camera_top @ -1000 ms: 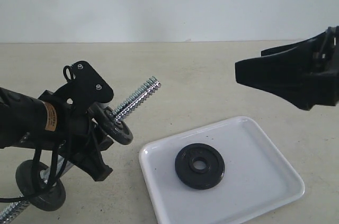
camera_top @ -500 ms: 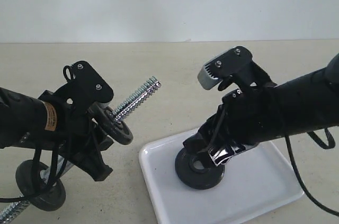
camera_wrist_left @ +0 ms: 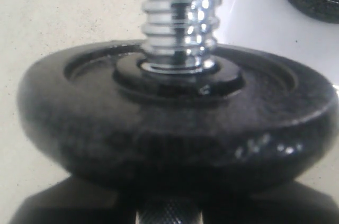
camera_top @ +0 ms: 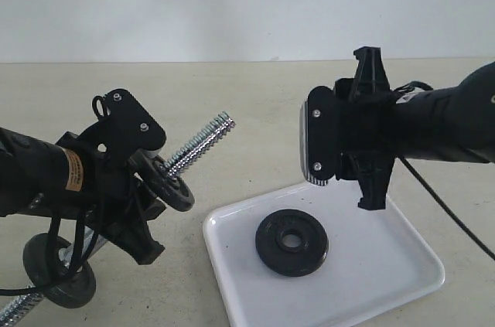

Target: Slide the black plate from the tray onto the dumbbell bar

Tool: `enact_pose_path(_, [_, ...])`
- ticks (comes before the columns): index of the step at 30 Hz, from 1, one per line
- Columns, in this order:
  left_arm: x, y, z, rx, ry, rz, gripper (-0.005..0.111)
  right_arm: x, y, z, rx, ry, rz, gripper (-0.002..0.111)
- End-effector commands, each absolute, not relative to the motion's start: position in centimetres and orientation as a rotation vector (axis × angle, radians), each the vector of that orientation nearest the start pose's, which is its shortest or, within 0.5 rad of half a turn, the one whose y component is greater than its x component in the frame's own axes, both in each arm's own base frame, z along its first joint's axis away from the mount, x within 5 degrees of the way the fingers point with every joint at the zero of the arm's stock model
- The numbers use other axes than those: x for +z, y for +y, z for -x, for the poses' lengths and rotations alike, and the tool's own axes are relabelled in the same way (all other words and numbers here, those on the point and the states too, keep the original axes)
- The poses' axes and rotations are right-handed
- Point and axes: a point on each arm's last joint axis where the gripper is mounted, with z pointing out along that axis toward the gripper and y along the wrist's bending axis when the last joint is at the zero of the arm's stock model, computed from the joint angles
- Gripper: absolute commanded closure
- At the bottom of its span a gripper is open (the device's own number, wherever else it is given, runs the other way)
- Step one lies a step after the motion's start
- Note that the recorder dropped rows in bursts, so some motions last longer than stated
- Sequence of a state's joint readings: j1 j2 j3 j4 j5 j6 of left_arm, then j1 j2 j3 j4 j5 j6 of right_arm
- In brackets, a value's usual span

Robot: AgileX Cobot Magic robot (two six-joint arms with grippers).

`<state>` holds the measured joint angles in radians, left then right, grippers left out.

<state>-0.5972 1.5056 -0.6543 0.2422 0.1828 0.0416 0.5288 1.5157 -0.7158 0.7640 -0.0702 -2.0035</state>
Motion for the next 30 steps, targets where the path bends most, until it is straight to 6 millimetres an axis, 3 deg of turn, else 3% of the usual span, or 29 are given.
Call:
enact_pose_path(1, [20.0,-15.5,-22.9,-0.137,2.142,-0.987,0.102,21.6,14.2,-27.2,-0.712,1.284,1.736,0.048])
enact_pose_path(4, [20.0,-15.5,-22.9,-0.137,2.142,-0.987,0.102,22.8,13.5,-28.0,-0.871,1.270,1.594,0.054])
enact_pose_path(10, [20.1,-15.6,-23.0,-0.146,2.123,-0.981,0.102,23.3,11.5,-28.4,-0.911,1.562,1.220,0.086])
enact_pose_path(14, [20.2,-15.7,-23.1,-0.157,2.118,-0.965,0.102,22.3,11.0,-28.0,-0.705,1.823,0.960,0.093])
enact_pose_path(19, [20.2,-15.7,-23.1,-0.170,2.131,-0.938,0.102,21.1,11.9,-27.4,-0.506,1.940,1.006,0.092])
enact_pose_path(23, [20.2,-15.7,-23.1,-0.177,2.137,-0.925,0.102,20.9,12.1,-27.3,-0.283,2.174,0.656,0.092])
enact_pose_path(28, [20.2,-15.7,-23.0,-0.179,2.141,-0.919,0.102,20.7,13.3,-27.3,-0.054,2.212,0.509,0.092])
enact_pose_path(30, [20.2,-15.7,-23.0,-0.178,2.142,-0.920,0.102,20.6,13.8,-27.2,0.024,2.211,0.535,0.092])
